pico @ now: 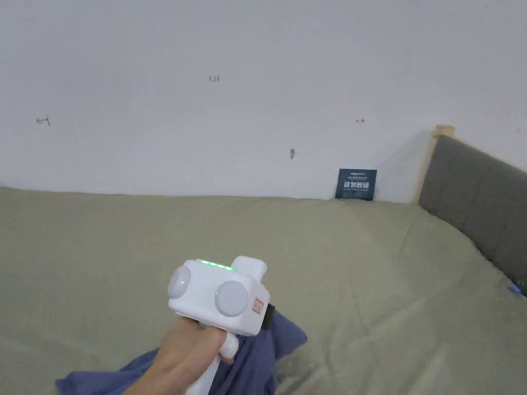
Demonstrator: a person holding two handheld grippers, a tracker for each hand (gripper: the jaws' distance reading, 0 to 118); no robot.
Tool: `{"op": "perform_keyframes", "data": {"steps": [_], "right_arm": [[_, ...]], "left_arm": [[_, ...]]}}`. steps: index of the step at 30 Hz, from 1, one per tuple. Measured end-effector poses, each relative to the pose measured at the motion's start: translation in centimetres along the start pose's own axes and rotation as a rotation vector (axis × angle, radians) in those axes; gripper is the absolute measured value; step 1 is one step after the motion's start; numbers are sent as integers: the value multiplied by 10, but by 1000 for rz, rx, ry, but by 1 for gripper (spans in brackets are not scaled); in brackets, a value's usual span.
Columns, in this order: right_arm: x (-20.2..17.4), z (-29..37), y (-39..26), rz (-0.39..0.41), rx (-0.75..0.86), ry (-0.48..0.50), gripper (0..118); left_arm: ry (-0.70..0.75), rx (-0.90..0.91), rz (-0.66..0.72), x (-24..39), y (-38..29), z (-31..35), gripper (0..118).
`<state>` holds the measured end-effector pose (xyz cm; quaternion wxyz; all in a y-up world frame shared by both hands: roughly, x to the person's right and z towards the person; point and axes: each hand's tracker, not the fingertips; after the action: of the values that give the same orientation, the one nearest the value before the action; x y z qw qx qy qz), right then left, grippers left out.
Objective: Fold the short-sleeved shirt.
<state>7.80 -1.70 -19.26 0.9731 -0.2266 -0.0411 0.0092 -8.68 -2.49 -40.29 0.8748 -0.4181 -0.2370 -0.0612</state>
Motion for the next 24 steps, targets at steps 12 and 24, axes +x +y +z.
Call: {"op": "perform_keyframes", "data": {"steps": [12,24], "right_arm": [[15,-36,-10,-25,-68,-26,6],[-8,13,-3,-23,97,10,6]], "left_arm": [[34,19,119,-14,-52,-20,107],[522,583,333,-36,-210,227,0]]}}
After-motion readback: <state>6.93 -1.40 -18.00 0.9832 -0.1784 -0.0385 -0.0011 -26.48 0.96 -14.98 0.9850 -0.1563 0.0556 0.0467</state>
